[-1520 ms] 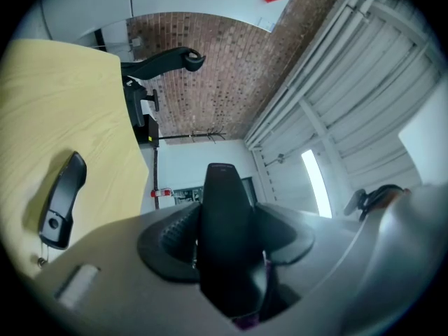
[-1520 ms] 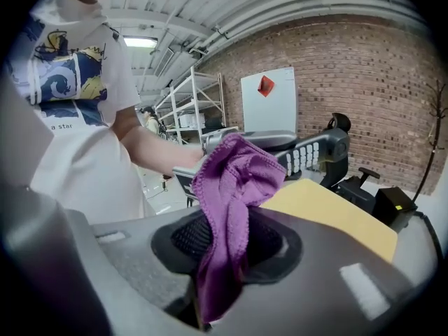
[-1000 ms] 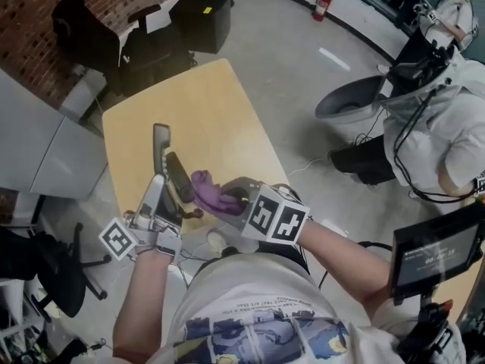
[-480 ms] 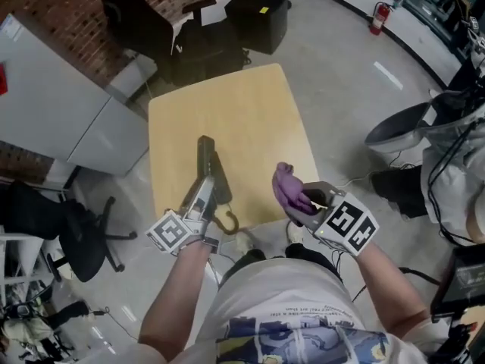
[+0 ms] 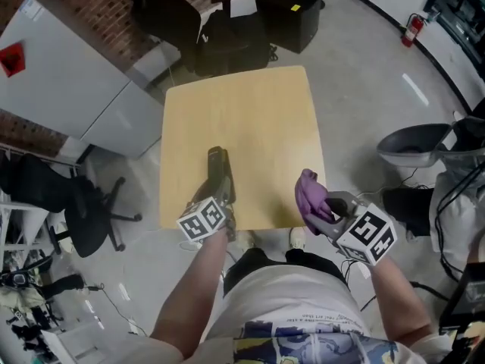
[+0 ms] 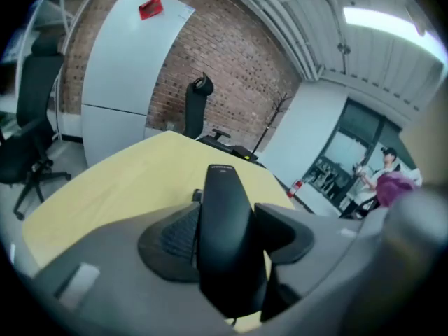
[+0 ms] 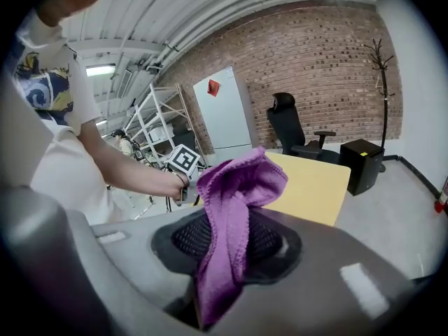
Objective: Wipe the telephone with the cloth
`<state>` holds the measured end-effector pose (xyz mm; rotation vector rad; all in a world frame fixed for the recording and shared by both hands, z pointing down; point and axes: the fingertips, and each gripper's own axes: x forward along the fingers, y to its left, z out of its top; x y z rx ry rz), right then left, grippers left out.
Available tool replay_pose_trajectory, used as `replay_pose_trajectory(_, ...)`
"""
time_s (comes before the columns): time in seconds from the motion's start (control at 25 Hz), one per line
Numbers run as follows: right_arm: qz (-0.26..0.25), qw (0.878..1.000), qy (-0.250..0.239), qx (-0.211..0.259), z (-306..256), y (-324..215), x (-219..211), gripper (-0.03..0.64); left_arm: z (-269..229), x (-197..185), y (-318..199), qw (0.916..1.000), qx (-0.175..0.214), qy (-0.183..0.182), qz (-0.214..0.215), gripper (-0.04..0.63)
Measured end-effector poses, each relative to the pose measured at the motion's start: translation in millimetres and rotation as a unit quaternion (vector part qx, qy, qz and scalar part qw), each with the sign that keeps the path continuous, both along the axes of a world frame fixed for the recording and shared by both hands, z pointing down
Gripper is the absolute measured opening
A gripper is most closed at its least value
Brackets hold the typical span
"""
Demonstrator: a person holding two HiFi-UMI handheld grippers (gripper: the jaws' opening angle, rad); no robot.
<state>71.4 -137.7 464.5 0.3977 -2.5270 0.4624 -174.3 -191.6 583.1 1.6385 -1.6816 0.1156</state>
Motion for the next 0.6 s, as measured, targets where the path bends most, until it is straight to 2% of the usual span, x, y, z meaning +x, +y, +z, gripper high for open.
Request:
replay_pose_trajectory(0.12, -0.010, 1.000, 0.003, -0.004, 5.8, -0.8, 16.2, 0.106, 21.1, 4.2, -4.4, 0.9986, -0.019, -0.050, -0.002, 0.252)
replay_pose_trajectory(0.24, -0.021, 1.000, 0.008, -0.007, 9.3, -1.8, 24.2, 0.106, 35.7, 3.0, -9.1, 0.9963, -0.032, -0.080, -0.006, 0.253)
replay_pose_trajectory(0.6, -0.044, 0.999, 0.001, -0.007, 1.7, -7.8, 30.0, 0.106, 59.5, 2.5, -17.1, 0.9881, -0.071, -0.136, 0.002, 0.256)
